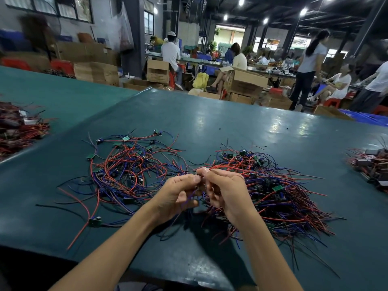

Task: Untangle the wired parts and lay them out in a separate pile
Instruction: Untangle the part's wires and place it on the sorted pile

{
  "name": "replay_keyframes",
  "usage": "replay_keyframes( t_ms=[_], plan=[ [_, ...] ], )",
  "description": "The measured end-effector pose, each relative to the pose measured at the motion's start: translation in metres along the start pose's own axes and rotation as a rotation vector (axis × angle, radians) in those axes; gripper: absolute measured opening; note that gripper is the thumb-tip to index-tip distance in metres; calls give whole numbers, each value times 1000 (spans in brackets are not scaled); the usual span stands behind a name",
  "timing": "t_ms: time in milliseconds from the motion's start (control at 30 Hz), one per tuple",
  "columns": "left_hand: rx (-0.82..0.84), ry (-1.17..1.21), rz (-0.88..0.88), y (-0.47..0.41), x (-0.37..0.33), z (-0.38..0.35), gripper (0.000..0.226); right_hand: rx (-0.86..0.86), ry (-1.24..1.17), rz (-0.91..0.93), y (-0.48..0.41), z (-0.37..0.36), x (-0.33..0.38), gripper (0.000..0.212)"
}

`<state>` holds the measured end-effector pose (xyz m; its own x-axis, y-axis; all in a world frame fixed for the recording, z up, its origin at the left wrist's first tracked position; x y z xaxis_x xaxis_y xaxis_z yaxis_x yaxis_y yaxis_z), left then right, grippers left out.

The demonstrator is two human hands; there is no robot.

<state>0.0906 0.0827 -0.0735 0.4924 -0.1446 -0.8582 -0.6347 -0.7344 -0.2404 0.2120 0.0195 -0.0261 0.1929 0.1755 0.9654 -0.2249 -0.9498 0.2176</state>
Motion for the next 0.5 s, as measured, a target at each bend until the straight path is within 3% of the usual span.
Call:
replay_keyframes(
  t_ms=[200, 333, 500],
  plan=[
    [-101, -199, -227, 3, -1, 5, 24, -55, 95, -50, -4, 4, -2, 25],
    [-107, -282, -236, 4, -1, 4, 29, -52, 153, -93, -9, 6, -2, 29],
    [-130, -449, -265, 3, 2, 5, 15, -65, 282, -43, -12, 5, 5, 31]
  ],
)
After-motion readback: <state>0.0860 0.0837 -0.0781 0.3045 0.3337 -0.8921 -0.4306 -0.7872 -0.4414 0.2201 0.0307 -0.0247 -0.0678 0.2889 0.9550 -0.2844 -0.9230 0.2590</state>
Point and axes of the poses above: each hand's wrist, its own y-axis away from the middle knuckle, its own z-axis out of the back of the hand, x = y × z, the point moved 4 cm from there along -y, towards the middle knuckle, and after that the axes turned 14 degrees about -z, right-handed, at the moved point
